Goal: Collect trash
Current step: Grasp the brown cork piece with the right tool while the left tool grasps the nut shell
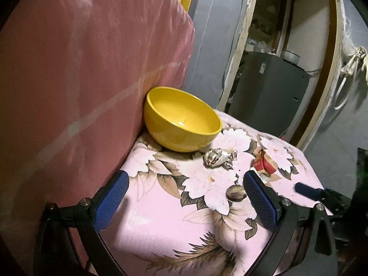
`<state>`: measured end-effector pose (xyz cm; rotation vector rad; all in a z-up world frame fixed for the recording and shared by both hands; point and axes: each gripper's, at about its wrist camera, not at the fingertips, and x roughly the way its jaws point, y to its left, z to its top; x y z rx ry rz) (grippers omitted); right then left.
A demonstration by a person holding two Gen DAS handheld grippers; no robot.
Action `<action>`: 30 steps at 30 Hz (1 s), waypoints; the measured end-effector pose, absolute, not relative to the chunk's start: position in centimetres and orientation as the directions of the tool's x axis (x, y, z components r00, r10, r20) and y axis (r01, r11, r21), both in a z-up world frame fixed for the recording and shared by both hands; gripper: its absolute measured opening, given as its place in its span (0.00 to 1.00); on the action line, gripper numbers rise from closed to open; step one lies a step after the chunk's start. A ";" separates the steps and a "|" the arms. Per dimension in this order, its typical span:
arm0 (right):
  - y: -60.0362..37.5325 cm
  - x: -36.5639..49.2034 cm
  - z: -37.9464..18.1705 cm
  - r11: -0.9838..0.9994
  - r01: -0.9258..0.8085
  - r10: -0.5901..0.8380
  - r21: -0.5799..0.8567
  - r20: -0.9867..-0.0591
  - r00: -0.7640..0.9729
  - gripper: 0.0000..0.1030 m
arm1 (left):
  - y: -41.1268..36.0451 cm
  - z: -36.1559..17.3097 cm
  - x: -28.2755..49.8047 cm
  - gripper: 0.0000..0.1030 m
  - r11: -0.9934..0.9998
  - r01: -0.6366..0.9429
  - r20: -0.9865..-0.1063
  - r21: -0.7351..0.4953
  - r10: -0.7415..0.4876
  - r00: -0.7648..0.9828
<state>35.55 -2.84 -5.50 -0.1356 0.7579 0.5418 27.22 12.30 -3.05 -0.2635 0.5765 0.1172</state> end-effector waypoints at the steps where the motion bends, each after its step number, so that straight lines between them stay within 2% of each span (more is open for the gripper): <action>1: -2.3 35.8 -6.0 0.848 -0.525 0.415 0.071 -0.704 0.577 0.71 | 12.3 -3.2 27.4 0.91 0.959 -0.179 -0.559 -0.218 0.028 0.828; 3: -1.7 36.1 -6.7 0.841 -0.537 0.416 0.075 -0.724 0.551 0.66 | 12.3 -3.5 27.7 0.87 0.959 -0.172 -0.576 -0.227 0.010 0.817; 8: -0.9 37.0 -7.9 0.831 -0.548 0.420 0.098 -0.756 0.502 0.49 | 12.3 -4.2 28.4 0.68 0.957 -0.159 -0.625 -0.241 -0.027 0.780; 10: -0.9 37.2 -8.1 0.825 -0.553 0.432 0.115 -0.760 0.485 0.39 | 12.1 -4.4 28.7 0.66 0.958 -0.149 -0.640 -0.247 -0.045 0.767; 12: -1.0 37.2 -8.1 0.817 -0.562 0.448 0.132 -0.758 0.474 0.34 | 11.8 -4.6 29.1 0.66 0.958 -0.132 -0.651 -0.256 -0.070 0.756; 21: -3.4 37.2 -7.2 0.839 -0.524 0.446 0.143 -0.733 0.514 0.34 | 9.1 -5.1 30.9 0.60 0.965 -0.026 -0.690 -0.259 -0.166 0.704; 26: -5.5 37.3 -6.8 0.858 -0.489 0.439 0.160 -0.722 0.534 0.32 | 7.6 -5.5 32.6 0.51 0.967 0.023 -0.718 -0.255 -0.206 0.665; 30: -7.1 37.1 -6.4 0.867 -0.468 0.438 0.172 -0.712 0.550 0.31 | 6.6 -5.9 33.9 0.36 0.974 0.027 -0.750 -0.225 -0.191 0.633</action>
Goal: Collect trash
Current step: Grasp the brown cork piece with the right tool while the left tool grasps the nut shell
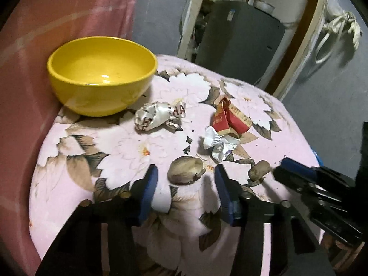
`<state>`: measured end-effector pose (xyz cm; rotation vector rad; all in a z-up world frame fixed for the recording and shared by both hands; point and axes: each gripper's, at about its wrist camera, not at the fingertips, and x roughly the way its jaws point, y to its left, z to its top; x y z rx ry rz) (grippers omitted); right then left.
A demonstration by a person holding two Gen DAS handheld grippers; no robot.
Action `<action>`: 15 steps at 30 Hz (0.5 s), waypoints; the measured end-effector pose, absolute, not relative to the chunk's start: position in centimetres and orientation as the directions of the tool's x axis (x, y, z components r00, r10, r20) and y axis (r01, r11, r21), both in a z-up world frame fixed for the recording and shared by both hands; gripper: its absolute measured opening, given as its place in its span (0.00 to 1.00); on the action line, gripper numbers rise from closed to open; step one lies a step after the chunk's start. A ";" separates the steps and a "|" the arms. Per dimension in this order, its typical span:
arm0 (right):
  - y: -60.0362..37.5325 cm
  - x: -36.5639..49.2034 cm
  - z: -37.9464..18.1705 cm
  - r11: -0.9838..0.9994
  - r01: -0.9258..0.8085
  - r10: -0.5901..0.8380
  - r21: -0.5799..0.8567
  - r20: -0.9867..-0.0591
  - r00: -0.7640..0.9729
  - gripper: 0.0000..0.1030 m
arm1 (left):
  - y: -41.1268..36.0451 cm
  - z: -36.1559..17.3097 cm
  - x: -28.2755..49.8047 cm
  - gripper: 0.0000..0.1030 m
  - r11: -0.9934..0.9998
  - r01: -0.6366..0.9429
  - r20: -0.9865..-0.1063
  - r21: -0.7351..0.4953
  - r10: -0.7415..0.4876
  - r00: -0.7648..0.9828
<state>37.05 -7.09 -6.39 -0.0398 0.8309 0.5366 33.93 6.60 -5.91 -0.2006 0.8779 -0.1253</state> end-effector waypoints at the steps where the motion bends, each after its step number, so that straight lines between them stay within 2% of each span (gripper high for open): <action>1: -7.4 37.0 -6.3 0.868 -0.465 0.438 0.174 -0.708 0.553 0.31 | 6.5 -6.1 34.1 0.30 0.975 0.025 -0.759 -0.219 -0.186 0.624; 3: -7.8 36.8 -6.2 0.870 -0.461 0.435 0.171 -0.707 0.558 0.31 | 6.3 -6.2 34.4 0.26 0.981 0.019 -0.770 -0.191 -0.162 0.617; 11: -7.5 37.2 -6.6 0.860 -0.469 0.458 0.201 -0.710 0.535 0.32 | 6.4 -6.3 34.0 0.24 0.983 0.013 -0.765 -0.184 -0.152 0.625; 15: -6.5 37.7 -7.2 0.854 -0.484 0.453 0.193 -0.733 0.507 0.40 | 6.8 -6.2 33.6 0.24 0.981 -0.004 -0.763 -0.192 -0.147 0.630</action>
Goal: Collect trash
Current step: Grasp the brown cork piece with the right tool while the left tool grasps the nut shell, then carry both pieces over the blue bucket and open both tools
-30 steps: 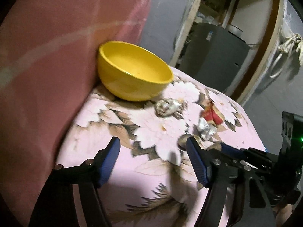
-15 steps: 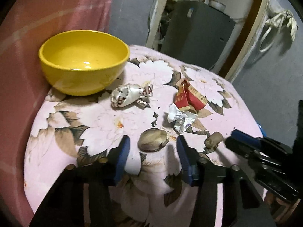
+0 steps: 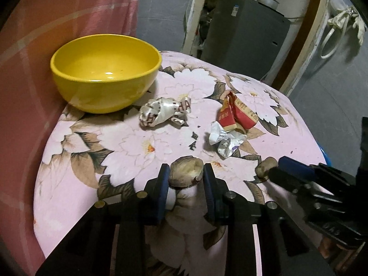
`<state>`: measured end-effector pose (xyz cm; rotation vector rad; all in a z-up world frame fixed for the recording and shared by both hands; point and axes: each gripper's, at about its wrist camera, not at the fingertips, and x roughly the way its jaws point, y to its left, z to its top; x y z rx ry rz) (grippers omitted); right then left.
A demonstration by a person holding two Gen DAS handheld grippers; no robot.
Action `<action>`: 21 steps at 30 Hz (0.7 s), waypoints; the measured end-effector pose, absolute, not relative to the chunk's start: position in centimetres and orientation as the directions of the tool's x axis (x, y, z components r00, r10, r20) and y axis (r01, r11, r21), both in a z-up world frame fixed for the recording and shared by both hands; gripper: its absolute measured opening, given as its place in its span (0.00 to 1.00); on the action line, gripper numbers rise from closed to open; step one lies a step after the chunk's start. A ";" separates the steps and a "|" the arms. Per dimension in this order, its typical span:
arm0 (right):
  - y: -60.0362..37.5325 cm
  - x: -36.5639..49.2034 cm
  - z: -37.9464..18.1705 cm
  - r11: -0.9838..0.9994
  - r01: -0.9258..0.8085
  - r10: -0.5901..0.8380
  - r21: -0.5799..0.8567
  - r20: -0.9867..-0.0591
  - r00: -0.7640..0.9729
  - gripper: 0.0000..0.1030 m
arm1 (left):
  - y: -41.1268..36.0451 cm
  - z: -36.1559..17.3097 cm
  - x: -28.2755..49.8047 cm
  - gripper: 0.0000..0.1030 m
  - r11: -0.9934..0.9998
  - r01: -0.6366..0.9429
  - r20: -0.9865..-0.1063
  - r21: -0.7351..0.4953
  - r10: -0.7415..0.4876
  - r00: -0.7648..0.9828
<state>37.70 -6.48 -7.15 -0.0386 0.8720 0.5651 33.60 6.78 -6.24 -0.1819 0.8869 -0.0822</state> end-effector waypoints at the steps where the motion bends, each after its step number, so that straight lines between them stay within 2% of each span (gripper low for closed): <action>1: -6.1 37.9 -7.4 0.851 -0.489 0.454 0.193 -0.739 0.498 0.42 | 6.9 -6.2 33.4 0.24 0.981 -0.008 -0.761 -0.196 -0.147 0.631; 6: -5.1 38.0 -8.2 0.852 -0.494 0.436 0.174 -0.757 0.486 0.41 | 7.1 -5.9 32.8 0.24 0.977 -0.016 -0.749 -0.212 -0.152 0.644; 7: -5.2 38.0 -8.2 0.853 -0.492 0.434 0.172 -0.756 0.489 0.38 | 7.1 -5.7 32.6 0.24 0.975 -0.016 -0.739 -0.222 -0.158 0.655; 11: -6.0 37.6 -7.5 0.856 -0.484 0.447 0.183 -0.732 0.514 0.38 | 6.6 -4.3 31.6 0.24 0.969 0.013 -0.678 -0.249 -0.184 0.712; 15: -7.9 36.3 -5.2 0.853 -0.481 0.485 0.203 -0.650 0.586 0.38 | 5.6 -2.1 30.8 0.24 0.961 0.050 -0.596 -0.273 -0.210 0.775; 21: -11.7 33.1 0.1 0.880 -0.451 0.468 0.152 -0.441 0.765 0.38 | 2.6 1.9 29.6 0.24 0.946 0.144 -0.430 -0.289 -0.263 0.864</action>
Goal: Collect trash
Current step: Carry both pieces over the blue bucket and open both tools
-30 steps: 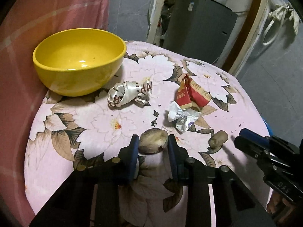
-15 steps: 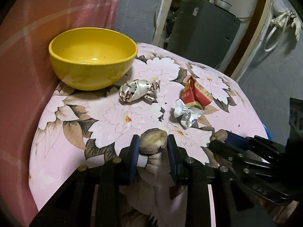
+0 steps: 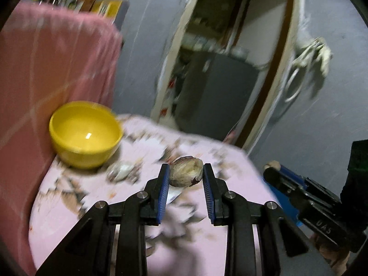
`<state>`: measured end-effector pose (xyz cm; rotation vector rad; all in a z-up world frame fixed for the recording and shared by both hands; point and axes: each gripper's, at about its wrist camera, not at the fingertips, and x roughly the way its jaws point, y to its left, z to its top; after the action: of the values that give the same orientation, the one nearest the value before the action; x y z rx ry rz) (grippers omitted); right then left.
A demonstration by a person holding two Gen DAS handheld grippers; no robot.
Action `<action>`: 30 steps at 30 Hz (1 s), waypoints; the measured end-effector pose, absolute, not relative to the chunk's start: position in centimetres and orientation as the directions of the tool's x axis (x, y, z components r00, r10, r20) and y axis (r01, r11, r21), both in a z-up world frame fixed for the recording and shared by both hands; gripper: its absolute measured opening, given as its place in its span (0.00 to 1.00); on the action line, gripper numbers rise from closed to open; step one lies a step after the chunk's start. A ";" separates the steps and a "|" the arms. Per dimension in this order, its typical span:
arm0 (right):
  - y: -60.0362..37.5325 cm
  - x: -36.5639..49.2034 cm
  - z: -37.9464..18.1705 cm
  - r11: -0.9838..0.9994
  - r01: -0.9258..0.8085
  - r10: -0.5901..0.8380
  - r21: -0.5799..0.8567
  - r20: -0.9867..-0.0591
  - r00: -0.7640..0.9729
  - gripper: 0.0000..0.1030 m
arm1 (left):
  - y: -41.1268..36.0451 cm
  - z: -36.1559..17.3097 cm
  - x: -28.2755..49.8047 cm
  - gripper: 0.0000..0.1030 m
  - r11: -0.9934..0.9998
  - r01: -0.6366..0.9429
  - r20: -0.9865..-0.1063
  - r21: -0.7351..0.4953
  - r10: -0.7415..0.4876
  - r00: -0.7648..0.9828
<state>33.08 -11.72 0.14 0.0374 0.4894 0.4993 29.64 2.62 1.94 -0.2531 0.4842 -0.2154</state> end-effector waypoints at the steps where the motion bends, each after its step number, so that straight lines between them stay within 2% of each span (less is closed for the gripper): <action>1: -12.7 32.4 1.2 0.888 -0.439 0.457 0.141 -0.394 0.798 0.38 | 2.1 2.5 29.6 0.24 0.945 0.158 -0.409 -0.287 -0.270 0.872; 8: -17.9 28.6 6.2 0.929 -0.355 0.369 0.105 -0.168 0.914 0.38 | -3.2 7.1 28.7 0.24 0.931 0.275 -0.246 -0.239 -0.332 0.910; 13: -21.8 26.7 8.4 0.955 -0.283 0.290 0.090 -0.071 0.954 0.38 | -7.0 9.4 27.8 0.24 0.916 0.351 -0.177 -0.193 -0.385 0.906; 20: -27.1 25.1 9.1 0.974 -0.197 0.201 0.111 -0.028 0.979 0.38 | -12.5 10.7 28.0 0.24 0.883 0.450 -0.154 -0.137 -0.468 0.870; 30: -33.4 24.3 7.3 0.983 -0.087 0.099 0.162 -0.067 0.993 0.38 | -20.0 9.7 29.3 0.24 0.829 0.555 -0.210 -0.072 -0.557 0.804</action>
<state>24.31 -33.37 7.28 0.1593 0.0751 0.0938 29.31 -20.03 9.72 -0.0071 0.2275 -0.5955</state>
